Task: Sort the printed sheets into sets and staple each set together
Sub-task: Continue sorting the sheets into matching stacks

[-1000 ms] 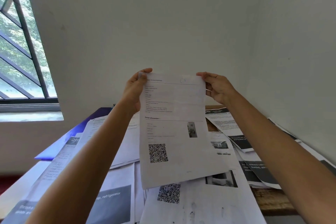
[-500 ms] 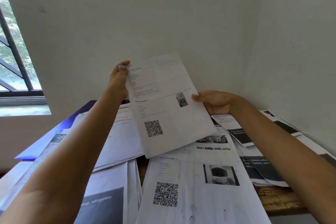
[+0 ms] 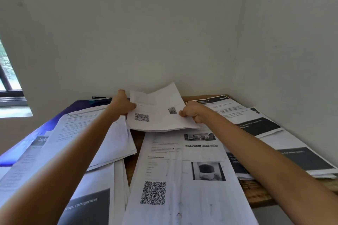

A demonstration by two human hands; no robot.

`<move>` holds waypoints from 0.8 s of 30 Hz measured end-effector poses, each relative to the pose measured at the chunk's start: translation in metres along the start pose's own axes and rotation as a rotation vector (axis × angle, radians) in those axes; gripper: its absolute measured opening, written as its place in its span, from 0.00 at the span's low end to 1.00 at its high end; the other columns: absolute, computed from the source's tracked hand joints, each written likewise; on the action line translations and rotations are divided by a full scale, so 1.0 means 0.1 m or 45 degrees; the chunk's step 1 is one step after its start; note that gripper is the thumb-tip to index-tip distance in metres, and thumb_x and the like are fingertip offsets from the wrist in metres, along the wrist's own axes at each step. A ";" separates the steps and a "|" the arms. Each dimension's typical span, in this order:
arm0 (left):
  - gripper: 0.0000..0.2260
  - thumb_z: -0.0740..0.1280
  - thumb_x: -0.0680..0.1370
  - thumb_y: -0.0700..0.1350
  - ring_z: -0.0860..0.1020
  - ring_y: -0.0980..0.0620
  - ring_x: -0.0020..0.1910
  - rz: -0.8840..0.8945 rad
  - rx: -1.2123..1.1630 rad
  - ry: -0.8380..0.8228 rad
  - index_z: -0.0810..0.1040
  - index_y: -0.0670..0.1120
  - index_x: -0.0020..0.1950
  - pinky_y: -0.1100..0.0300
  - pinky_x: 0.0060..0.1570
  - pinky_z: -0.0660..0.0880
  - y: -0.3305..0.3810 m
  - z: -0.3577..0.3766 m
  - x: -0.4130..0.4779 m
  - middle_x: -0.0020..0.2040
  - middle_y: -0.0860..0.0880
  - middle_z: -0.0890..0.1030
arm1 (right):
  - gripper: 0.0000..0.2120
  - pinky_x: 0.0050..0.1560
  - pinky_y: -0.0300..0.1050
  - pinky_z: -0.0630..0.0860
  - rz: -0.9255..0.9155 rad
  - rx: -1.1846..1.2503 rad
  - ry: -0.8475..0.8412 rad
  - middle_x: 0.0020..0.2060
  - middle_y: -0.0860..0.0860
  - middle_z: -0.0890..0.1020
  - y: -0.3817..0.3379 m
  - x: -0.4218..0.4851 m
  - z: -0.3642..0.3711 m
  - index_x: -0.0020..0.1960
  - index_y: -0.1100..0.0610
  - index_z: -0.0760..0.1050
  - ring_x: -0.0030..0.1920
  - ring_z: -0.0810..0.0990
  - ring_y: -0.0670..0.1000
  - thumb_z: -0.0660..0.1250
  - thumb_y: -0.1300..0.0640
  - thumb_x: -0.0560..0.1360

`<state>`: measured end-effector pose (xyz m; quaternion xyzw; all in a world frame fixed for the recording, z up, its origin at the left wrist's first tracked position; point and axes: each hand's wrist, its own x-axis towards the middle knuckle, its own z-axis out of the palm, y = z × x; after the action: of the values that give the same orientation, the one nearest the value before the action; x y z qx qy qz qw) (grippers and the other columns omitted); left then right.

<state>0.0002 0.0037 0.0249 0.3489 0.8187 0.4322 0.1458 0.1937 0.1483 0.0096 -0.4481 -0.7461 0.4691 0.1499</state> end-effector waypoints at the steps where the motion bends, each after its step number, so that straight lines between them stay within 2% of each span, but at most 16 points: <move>1: 0.28 0.69 0.77 0.38 0.75 0.40 0.59 0.058 0.096 0.024 0.59 0.38 0.73 0.49 0.55 0.75 -0.02 0.02 -0.01 0.61 0.39 0.75 | 0.19 0.58 0.49 0.75 -0.029 -0.056 0.057 0.63 0.61 0.75 -0.02 -0.02 0.03 0.65 0.68 0.68 0.59 0.76 0.60 0.66 0.65 0.76; 3: 0.28 0.69 0.76 0.38 0.75 0.40 0.61 0.151 0.250 0.021 0.60 0.39 0.73 0.50 0.58 0.73 -0.01 0.05 -0.05 0.62 0.39 0.76 | 0.17 0.52 0.47 0.74 -0.092 -0.178 0.150 0.62 0.61 0.75 -0.03 -0.09 0.07 0.64 0.67 0.68 0.60 0.75 0.59 0.65 0.65 0.76; 7: 0.27 0.69 0.76 0.40 0.73 0.42 0.64 0.278 0.453 -0.026 0.63 0.42 0.73 0.51 0.60 0.73 -0.01 0.12 -0.19 0.67 0.40 0.73 | 0.14 0.54 0.48 0.75 -0.190 -0.403 0.224 0.60 0.61 0.76 -0.05 -0.20 0.11 0.61 0.68 0.71 0.59 0.76 0.58 0.64 0.65 0.76; 9: 0.26 0.69 0.77 0.42 0.73 0.43 0.64 0.296 0.481 -0.048 0.64 0.43 0.74 0.55 0.58 0.71 0.00 0.14 -0.30 0.67 0.41 0.73 | 0.14 0.46 0.46 0.75 -0.232 -0.460 0.212 0.59 0.61 0.78 -0.05 -0.26 0.10 0.59 0.68 0.73 0.57 0.77 0.58 0.65 0.64 0.76; 11: 0.25 0.68 0.78 0.45 0.74 0.46 0.58 0.327 0.519 -0.062 0.65 0.44 0.73 0.58 0.53 0.70 0.01 0.14 -0.40 0.65 0.41 0.74 | 0.14 0.35 0.42 0.70 -0.297 -0.452 0.222 0.57 0.61 0.79 -0.05 -0.37 0.06 0.58 0.69 0.74 0.56 0.78 0.58 0.65 0.62 0.76; 13: 0.23 0.68 0.78 0.48 0.73 0.49 0.53 0.376 0.536 -0.072 0.68 0.45 0.72 0.59 0.52 0.69 0.03 0.10 -0.52 0.64 0.42 0.74 | 0.15 0.38 0.44 0.72 -0.351 -0.432 0.259 0.56 0.62 0.80 -0.05 -0.51 -0.03 0.59 0.70 0.74 0.56 0.79 0.59 0.66 0.60 0.76; 15: 0.21 0.68 0.78 0.49 0.73 0.48 0.59 0.397 0.508 -0.099 0.71 0.47 0.69 0.57 0.59 0.69 0.07 0.05 -0.67 0.66 0.44 0.74 | 0.16 0.43 0.47 0.74 -0.400 -0.434 0.327 0.55 0.65 0.79 -0.05 -0.70 -0.15 0.58 0.71 0.75 0.55 0.78 0.60 0.65 0.60 0.76; 18: 0.19 0.67 0.78 0.50 0.73 0.48 0.65 0.457 0.613 -0.216 0.73 0.47 0.68 0.55 0.64 0.68 0.18 -0.04 -0.97 0.68 0.46 0.74 | 0.12 0.40 0.42 0.71 -0.463 -0.457 0.408 0.53 0.60 0.81 0.03 -1.07 -0.34 0.53 0.66 0.80 0.49 0.79 0.55 0.66 0.58 0.76; 21: 0.22 0.66 0.79 0.54 0.72 0.49 0.66 0.485 0.825 -0.401 0.70 0.47 0.70 0.57 0.64 0.67 0.25 -0.05 -1.28 0.69 0.47 0.73 | 0.12 0.37 0.40 0.66 -0.366 -0.498 0.377 0.51 0.56 0.81 0.29 -1.49 -0.44 0.53 0.61 0.78 0.41 0.73 0.47 0.67 0.52 0.76; 24: 0.29 0.63 0.78 0.61 0.69 0.47 0.68 0.424 1.019 -0.590 0.64 0.49 0.74 0.53 0.67 0.66 0.21 0.03 -1.49 0.72 0.46 0.69 | 0.15 0.37 0.41 0.70 -0.241 -0.510 0.300 0.47 0.58 0.81 0.56 -1.92 -0.40 0.51 0.61 0.76 0.40 0.77 0.50 0.67 0.49 0.76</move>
<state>0.1176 -0.0905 0.0305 0.5908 0.7995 0.0121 0.1076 0.3555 0.0249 0.0211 -0.4486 -0.8402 0.2404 0.1873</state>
